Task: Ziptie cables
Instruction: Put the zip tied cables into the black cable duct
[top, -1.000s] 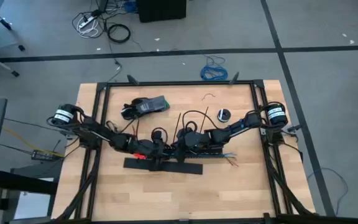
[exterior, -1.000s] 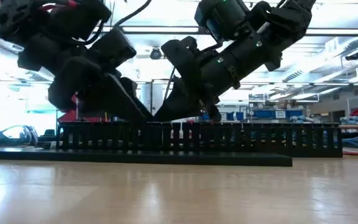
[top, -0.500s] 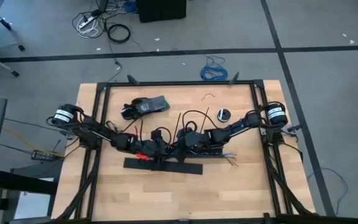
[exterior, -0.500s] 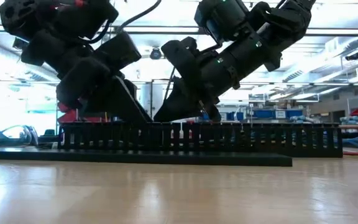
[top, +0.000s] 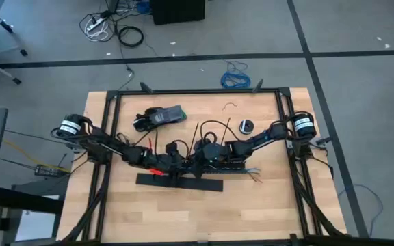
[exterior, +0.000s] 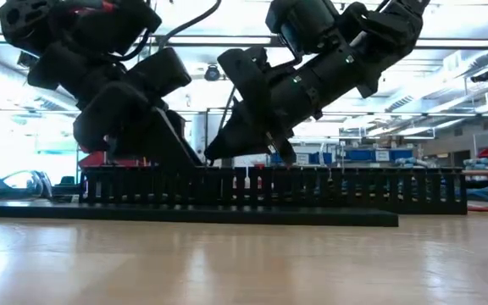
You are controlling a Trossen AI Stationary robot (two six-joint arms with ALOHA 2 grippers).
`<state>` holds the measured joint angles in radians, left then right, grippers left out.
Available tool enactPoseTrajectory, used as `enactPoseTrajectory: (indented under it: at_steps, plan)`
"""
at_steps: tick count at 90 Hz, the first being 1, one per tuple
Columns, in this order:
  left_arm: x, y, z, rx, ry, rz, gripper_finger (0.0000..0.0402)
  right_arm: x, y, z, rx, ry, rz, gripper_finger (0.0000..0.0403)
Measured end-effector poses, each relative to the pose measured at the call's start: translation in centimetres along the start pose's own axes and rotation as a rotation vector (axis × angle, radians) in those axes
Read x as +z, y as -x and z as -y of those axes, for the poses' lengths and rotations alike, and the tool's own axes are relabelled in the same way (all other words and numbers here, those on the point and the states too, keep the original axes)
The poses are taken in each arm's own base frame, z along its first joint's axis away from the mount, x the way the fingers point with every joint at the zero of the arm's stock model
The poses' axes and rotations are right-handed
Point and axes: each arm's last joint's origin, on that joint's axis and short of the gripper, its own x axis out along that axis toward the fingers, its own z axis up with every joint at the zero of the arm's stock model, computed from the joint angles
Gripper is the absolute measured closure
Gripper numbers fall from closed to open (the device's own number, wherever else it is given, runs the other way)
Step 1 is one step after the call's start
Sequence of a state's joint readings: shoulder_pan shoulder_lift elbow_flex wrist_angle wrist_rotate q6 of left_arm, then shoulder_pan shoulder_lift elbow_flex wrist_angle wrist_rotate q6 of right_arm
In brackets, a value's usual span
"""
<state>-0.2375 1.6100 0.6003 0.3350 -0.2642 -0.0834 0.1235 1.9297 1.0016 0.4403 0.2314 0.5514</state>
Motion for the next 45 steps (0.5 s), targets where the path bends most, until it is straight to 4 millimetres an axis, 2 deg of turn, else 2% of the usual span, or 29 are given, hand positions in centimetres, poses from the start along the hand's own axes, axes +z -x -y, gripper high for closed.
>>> enactPoseTrajectory:
  at_steps: [21, 45]
  plan:
    - [-0.01, 0.00, 0.00, 0.000, 0.000, -0.001, 0.0125, -0.04, -0.02, 0.16, -0.017, 0.007, -0.004, 0.0403]
    - [-0.09, 0.00, -0.01, 0.000, -0.003, -0.009, 0.0161, 0.04, -0.06, 0.40, -0.031, 0.007, -0.003, 0.0403]
